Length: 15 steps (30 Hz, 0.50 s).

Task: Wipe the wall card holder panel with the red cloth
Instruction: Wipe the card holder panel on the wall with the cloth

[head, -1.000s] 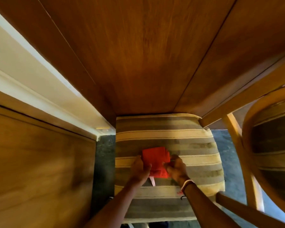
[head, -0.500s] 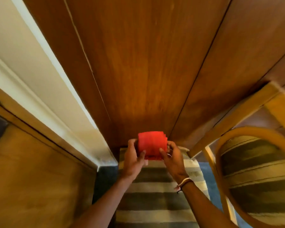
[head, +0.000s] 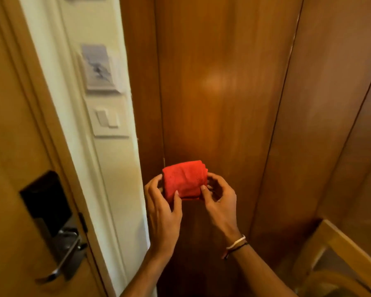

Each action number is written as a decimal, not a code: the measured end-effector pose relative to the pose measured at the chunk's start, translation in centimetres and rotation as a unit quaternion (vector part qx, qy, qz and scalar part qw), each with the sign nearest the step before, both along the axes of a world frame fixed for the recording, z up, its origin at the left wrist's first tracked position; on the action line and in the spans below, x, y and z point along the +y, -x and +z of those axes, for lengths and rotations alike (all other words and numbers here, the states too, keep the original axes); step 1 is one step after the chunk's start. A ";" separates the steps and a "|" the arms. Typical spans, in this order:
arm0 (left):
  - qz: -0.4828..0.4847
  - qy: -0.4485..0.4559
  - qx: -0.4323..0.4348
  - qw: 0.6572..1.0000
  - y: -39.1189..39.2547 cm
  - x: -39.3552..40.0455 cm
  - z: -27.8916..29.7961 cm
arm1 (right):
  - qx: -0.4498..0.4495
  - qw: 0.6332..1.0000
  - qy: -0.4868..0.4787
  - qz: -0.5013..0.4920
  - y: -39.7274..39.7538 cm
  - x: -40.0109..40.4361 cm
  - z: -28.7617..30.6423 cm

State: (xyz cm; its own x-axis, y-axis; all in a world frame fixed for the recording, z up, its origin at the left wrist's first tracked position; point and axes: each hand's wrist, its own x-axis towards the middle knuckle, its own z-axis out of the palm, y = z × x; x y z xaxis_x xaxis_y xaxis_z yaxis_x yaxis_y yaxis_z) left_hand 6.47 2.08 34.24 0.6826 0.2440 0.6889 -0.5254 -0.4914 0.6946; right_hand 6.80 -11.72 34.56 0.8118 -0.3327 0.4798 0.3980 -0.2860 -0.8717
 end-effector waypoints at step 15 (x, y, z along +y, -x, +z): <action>0.252 -0.174 -0.168 0.937 -7.0 12.7 15.0 | -0.095 0.981 -0.095 0.138 -4.9 13.8 19.5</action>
State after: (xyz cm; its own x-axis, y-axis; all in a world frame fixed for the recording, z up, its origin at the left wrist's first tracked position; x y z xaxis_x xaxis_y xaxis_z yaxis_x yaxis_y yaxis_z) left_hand 13.51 14.75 49.22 0.2715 0.1976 0.9419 -0.3254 -0.9022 0.2830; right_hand 11.71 2.09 54.06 0.7851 -0.2111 0.5824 0.5986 0.0170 -0.8008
